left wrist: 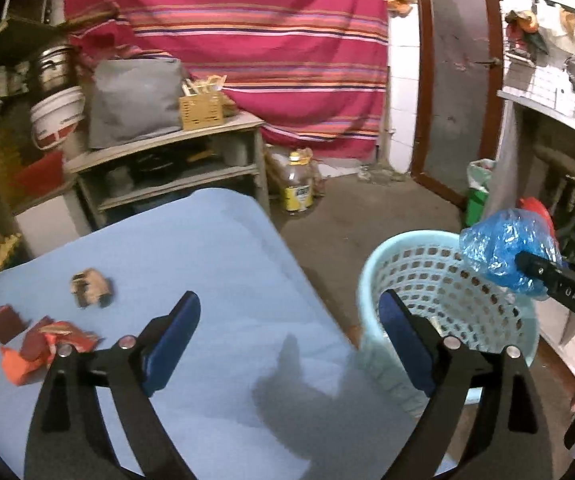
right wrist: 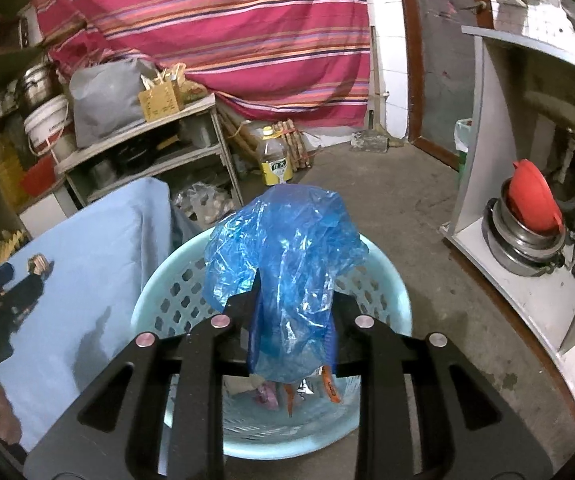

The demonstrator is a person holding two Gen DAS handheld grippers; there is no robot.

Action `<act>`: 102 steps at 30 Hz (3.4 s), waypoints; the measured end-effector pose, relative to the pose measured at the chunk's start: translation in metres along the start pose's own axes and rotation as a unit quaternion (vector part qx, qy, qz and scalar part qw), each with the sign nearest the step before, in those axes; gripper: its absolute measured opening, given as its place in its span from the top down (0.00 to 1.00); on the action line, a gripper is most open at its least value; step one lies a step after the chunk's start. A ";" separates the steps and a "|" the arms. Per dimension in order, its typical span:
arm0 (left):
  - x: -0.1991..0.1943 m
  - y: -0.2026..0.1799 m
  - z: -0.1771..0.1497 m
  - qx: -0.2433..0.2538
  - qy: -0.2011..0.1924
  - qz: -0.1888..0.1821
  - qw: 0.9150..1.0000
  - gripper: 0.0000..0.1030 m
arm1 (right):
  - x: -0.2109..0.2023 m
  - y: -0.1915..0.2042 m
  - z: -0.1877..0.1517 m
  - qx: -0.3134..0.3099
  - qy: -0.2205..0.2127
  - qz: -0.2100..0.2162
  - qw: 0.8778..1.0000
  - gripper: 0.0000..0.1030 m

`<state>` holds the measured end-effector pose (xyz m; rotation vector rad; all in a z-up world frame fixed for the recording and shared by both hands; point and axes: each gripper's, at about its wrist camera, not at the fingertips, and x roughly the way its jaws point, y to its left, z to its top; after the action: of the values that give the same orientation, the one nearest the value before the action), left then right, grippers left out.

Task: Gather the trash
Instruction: 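Open the left tool over the basket dropping the white bag while the right tool drops the blue bag, then move both open tools back over the table toward the orange bag and red wrapper, then grasp the red printed wrapper with the right tool while the left tool grasps the orange bag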

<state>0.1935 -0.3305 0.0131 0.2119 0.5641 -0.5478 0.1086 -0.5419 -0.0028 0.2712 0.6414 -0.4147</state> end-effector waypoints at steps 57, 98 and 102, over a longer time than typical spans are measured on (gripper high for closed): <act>-0.110 0.254 -0.089 -0.066 -0.017 0.154 0.986 0.04 | -0.019 0.229 -0.003 -0.034 -0.071 0.100 0.992 0.04; -0.042 0.400 -0.128 -0.150 0.075 0.170 0.971 0.04 | 0.095 0.452 -0.069 -0.248 0.058 0.166 0.953 0.48; -0.035 0.397 -0.128 -0.154 0.080 0.144 0.974 0.04 | 0.098 0.450 -0.071 -0.247 0.072 0.187 0.948 0.60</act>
<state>0.3282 0.0598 -0.0561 0.0401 0.7519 -0.1571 0.3465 -0.1460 -0.0666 -0.0589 0.7962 0.1372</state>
